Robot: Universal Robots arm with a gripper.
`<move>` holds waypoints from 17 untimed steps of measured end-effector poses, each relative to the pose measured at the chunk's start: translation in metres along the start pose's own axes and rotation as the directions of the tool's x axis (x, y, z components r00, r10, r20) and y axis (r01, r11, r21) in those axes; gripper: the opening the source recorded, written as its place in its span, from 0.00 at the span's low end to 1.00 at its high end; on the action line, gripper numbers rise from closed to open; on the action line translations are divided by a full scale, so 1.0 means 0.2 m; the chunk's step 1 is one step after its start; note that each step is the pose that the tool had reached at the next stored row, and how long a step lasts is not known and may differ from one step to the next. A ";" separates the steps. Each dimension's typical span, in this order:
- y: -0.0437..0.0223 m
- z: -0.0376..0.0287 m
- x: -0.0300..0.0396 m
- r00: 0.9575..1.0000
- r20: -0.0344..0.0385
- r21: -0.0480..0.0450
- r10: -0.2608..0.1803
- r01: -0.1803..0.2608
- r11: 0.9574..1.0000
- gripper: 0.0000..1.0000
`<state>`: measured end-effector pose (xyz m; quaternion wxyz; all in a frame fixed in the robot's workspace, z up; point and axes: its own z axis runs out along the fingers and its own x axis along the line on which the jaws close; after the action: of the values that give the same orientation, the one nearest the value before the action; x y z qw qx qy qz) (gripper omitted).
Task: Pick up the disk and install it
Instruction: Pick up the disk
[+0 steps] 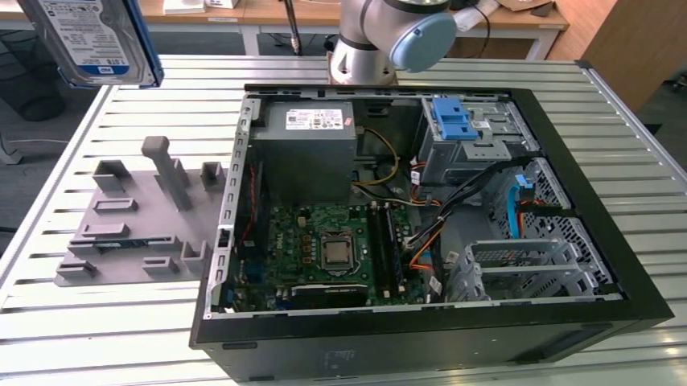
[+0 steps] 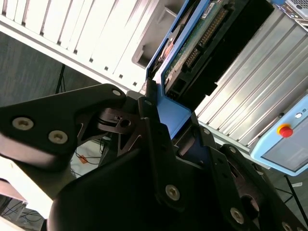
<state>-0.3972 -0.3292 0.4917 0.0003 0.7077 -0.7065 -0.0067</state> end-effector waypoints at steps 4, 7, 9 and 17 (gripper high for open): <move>-0.006 0.000 0.009 1.000 0.000 0.000 0.000 0.000 1.000 0.36; -0.007 0.000 0.042 1.000 0.000 0.000 0.000 0.000 1.000 0.36; -0.007 -0.001 0.066 1.000 0.000 0.000 0.000 0.000 1.000 0.36; -0.025 -0.001 0.096 1.000 0.000 0.000 0.000 0.000 1.000 0.36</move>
<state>-0.3922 -0.3484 0.4917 0.0002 0.7076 -0.7066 -0.0067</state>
